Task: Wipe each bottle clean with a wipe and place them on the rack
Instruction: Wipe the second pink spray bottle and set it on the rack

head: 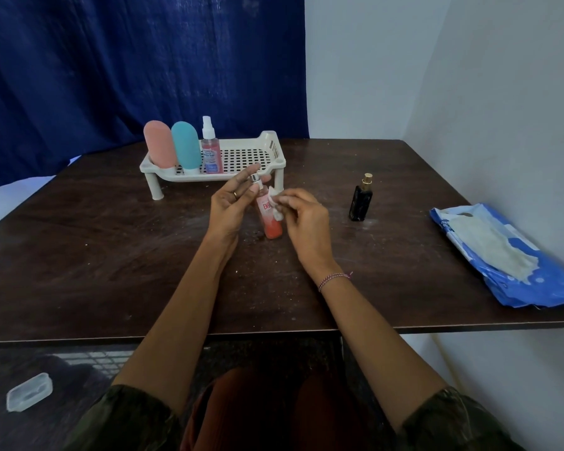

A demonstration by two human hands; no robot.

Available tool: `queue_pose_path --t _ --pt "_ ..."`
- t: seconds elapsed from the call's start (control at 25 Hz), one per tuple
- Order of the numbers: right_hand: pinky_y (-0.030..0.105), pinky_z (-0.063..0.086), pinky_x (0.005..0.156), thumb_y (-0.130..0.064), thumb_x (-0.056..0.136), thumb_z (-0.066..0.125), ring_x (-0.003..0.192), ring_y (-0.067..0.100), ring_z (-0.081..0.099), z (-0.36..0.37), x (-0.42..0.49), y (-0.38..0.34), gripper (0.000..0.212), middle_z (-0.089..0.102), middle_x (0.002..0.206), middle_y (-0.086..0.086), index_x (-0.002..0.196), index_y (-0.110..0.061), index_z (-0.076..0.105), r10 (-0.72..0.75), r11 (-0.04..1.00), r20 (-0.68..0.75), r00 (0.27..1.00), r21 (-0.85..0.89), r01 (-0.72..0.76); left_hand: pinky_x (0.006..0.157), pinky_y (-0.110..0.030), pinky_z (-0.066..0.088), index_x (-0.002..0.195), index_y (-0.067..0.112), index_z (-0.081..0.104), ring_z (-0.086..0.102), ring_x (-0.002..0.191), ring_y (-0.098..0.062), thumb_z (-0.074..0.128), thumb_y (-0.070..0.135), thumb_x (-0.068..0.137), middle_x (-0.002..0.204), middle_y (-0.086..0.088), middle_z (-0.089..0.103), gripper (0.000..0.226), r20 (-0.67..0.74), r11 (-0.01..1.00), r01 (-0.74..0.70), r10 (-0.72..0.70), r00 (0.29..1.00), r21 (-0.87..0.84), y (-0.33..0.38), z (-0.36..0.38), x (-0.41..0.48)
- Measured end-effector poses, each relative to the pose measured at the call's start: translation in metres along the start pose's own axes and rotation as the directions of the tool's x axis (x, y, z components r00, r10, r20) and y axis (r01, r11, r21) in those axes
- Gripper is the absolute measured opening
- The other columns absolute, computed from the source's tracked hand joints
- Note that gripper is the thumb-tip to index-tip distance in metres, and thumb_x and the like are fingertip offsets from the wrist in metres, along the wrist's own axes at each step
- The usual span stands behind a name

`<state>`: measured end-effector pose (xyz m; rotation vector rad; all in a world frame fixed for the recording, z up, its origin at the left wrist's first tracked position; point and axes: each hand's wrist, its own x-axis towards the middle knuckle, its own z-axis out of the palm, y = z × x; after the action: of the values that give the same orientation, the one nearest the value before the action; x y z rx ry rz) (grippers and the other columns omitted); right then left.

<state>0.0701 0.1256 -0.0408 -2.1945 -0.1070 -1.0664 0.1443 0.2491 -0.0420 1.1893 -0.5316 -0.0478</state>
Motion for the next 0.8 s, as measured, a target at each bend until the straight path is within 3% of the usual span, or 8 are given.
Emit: queue_pose_path --t 0.12,0.24,0.36,0.48,0.56,0.8 --pt "0.017 0.04 0.1 -0.003 0.085 0.058 0.108 0.012 0.053 0.001 -0.004 -0.004 0.026 0.063 0.113 0.009 0.11 -0.003 0.066 -0.122 0.992 0.03 0.992 -0.038 0.123 0.092 -0.025 0.048 0.129 0.018 0.053 0.059 0.114 -0.014 0.051 0.004 0.093 0.112 0.004 0.07 0.038 0.062 1.0 -0.012 0.012 0.998 -0.002 -0.002 0.0 0.001" --pt "0.007 0.029 0.103 -0.008 0.087 0.05 0.113 -0.008 0.036 -0.001 -0.006 -0.008 0.035 0.058 0.121 0.008 0.121 -0.004 0.06 -0.165 0.986 0.123 0.979 0.05 0.16 0.096 -0.03 0.047 0.127 0.022 0.055 0.056 0.12 -0.02 0.05 0.004 0.093 0.117 0.001 0.068 0.038 0.111 1.0 -0.009 0.011 0.994 -0.018 -0.003 -0.001 0.002" --pt "0.01 0.032 0.103 -0.003 0.086 0.056 0.112 0.002 0.042 0.0 -0.003 -0.004 0.031 0.06 0.118 0.006 0.116 -0.005 0.063 -0.19 0.981 0.071 0.979 -0.025 0.192 0.096 -0.027 0.047 0.127 0.021 0.056 0.054 0.123 -0.016 0.051 0.005 0.093 0.12 0.003 0.066 0.038 0.146 0.999 -0.028 0.03 0.989 -0.018 -0.003 -0.001 0.002" --pt "0.023 0.046 0.097 0.002 0.084 0.061 0.106 0.009 0.054 -0.002 0.002 0.0 0.023 0.064 0.11 0.005 0.104 -0.004 0.068 -0.004 0.998 -0.049 0.999 0.065 0.007 0.095 -0.027 0.047 0.121 0.018 0.06 0.058 0.116 -0.014 0.048 0.002 0.094 0.116 0.003 0.068 0.034 0.14 1.0 -0.022 0.024 0.99 -0.016 -0.004 0.0 0.002" --pt "0.031 0.051 0.091 0.001 0.084 0.062 0.101 0.013 0.059 -0.005 0.005 0.001 0.021 0.065 0.107 0.005 0.103 -0.004 0.069 0.067 0.988 -0.041 0.997 0.14 -0.061 0.096 -0.028 0.047 0.124 0.013 0.057 0.058 0.115 -0.014 0.047 0.001 0.094 0.119 0.001 0.066 0.034 0.112 0.999 -0.025 0.022 0.993 0.027 -0.005 0.001 0.002" --pt "0.026 0.049 0.092 -0.005 0.087 0.061 0.103 0.015 0.056 -0.002 0.001 -0.002 0.021 0.062 0.109 0.007 0.108 -0.001 0.066 0.022 1.0 -0.04 0.999 0.022 -0.021 0.1 -0.024 0.043 0.133 0.006 0.047 0.051 0.121 -0.01 0.043 0.001 0.097 0.128 -0.007 0.054 0.037 0.075 0.979 -0.063 0.05 0.996 0.196 -0.006 0.007 0.0"
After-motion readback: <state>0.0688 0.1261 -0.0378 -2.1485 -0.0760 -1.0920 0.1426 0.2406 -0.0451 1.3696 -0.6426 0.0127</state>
